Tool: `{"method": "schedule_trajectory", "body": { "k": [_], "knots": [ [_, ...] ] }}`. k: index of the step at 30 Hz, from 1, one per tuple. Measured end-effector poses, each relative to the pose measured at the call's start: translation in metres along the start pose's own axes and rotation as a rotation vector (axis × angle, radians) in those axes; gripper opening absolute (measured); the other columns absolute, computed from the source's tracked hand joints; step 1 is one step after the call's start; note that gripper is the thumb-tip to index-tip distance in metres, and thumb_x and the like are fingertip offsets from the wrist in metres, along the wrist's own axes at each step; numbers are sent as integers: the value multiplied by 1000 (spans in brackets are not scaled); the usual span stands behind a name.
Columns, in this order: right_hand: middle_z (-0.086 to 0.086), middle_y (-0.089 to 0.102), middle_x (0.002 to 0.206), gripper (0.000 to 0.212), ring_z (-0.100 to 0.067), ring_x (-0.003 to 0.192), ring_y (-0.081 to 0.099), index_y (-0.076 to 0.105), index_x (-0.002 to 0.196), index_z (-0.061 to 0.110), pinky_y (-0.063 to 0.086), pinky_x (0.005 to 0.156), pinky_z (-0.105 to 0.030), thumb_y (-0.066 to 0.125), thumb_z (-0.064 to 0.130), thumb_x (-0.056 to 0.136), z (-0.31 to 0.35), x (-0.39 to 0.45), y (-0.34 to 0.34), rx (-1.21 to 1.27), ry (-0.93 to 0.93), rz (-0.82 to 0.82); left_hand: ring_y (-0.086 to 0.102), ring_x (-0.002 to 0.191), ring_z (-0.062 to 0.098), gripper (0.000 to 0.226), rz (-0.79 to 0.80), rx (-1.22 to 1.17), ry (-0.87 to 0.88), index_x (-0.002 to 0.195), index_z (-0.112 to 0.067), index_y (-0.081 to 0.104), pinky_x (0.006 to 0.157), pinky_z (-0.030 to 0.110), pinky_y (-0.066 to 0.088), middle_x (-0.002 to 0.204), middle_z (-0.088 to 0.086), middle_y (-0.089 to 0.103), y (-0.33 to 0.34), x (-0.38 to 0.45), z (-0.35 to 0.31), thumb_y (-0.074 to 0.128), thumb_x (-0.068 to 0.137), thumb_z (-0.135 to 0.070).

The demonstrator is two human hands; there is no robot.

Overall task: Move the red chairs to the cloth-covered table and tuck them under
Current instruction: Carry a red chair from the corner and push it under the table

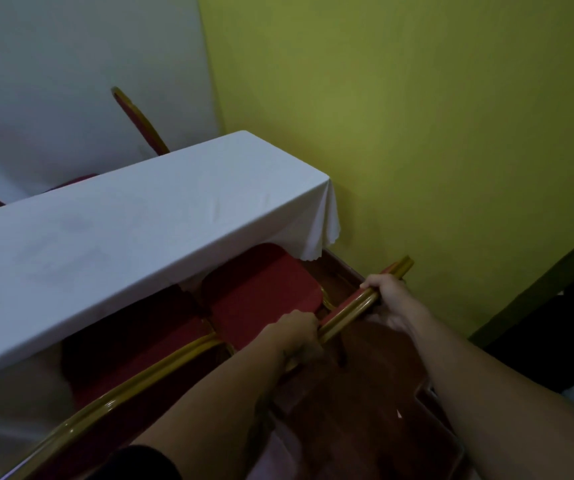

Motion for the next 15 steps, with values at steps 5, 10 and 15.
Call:
{"method": "schedule_trajectory", "body": {
  "k": [5,10,15],
  "knots": [
    [-11,56,71,57,-20,43,65,44,134,7,57,44,-41,62,3,80,15,9,11,-9,-20,17,64,96,21,45,-16,-57,-52,132,-20,58,86,38,58,112,5,61,-10,11,4,65,87,-22],
    [-14,56,77,71,-19,40,66,36,149,-2,57,42,-41,61,0,82,27,17,24,-16,-49,32,64,99,24,54,-33,-114,-75,140,-23,54,90,41,57,112,5,61,-22,16,10,62,87,-19],
    [-14,53,78,40,-26,61,61,41,122,1,55,37,-38,59,-2,87,39,23,46,5,-47,53,62,104,24,59,-86,-199,-112,146,-28,48,93,41,56,119,5,59,-32,23,23,58,89,-15]
  ]
}}
Point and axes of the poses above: each hand's wrist, its own x-axis towards the middle knuckle, its own y-axis out of the palm, z = x × y, the point moved 4 cm from there along x, towards the middle knuckle
